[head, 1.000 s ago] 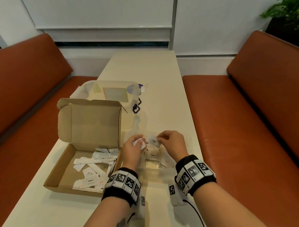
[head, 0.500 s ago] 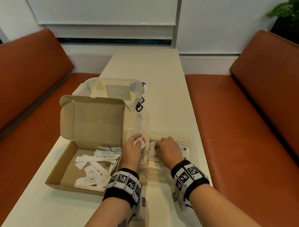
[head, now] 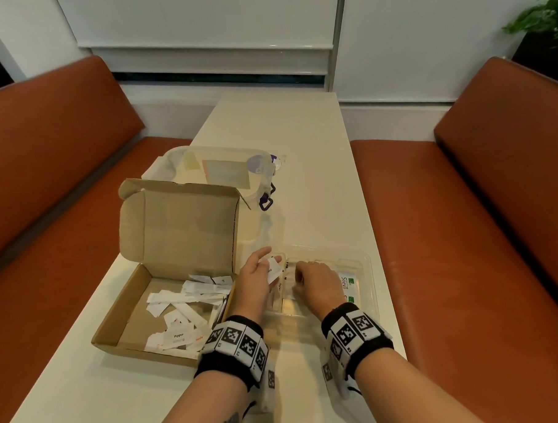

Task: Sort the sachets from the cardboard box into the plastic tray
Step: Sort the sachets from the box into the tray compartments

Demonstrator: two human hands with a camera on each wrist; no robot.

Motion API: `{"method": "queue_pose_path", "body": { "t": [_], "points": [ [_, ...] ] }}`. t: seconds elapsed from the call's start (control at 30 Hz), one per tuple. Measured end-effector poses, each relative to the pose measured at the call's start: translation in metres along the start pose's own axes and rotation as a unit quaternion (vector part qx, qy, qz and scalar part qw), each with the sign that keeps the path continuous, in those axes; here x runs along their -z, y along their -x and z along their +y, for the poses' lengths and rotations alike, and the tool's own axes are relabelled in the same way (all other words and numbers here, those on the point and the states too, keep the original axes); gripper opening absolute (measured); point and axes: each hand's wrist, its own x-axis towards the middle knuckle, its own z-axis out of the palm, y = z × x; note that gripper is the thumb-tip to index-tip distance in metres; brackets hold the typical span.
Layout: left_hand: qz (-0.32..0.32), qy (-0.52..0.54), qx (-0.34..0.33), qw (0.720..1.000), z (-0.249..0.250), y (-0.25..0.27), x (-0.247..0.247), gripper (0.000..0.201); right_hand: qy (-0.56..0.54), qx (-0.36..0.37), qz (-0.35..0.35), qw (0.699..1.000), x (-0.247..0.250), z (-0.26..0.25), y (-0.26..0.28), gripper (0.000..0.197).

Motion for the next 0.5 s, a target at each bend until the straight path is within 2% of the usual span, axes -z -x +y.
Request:
{"method": "queue_pose_path", "body": {
  "t": [0.07,0.13,0.2,0.27,0.3,0.4,0.5],
  "points": [
    [-0.016,0.017,-0.003,1.000,0.001,0.001,0.000,0.036,-0.111,-0.030,0.031,0.993,0.005,-0.002,0.000,0.019],
    [-0.024,0.029,-0.007,0.999,0.004,0.001,0.001,0.037,-0.283,-0.064,0.051,0.956,0.010,-0.005,-0.001,0.028],
    [-0.033,0.020,-0.004,0.999,0.007,0.002,0.001,0.038,-0.386,-0.084,0.047,0.917,0.014,-0.007,-0.001,0.021],
    [-0.053,0.002,-0.001,0.999,0.010,0.002,0.001,0.038,-0.440,-0.088,0.035,0.893,0.017,-0.007,-0.001,0.004],
    [-0.063,-0.013,-0.003,0.998,0.010,0.003,0.000,0.036,-0.450,-0.086,0.037,0.888,0.018,-0.006,-0.002,0.006],
    [-0.065,-0.092,-0.042,0.993,0.006,0.001,-0.001,0.026,-0.421,-0.071,0.046,0.903,0.026,-0.001,-0.005,0.008],
    [-0.033,-0.146,-0.082,0.985,0.003,-0.001,0.000,0.013,-0.373,-0.044,0.040,0.926,0.032,0.001,-0.008,0.009]
  ]
}}
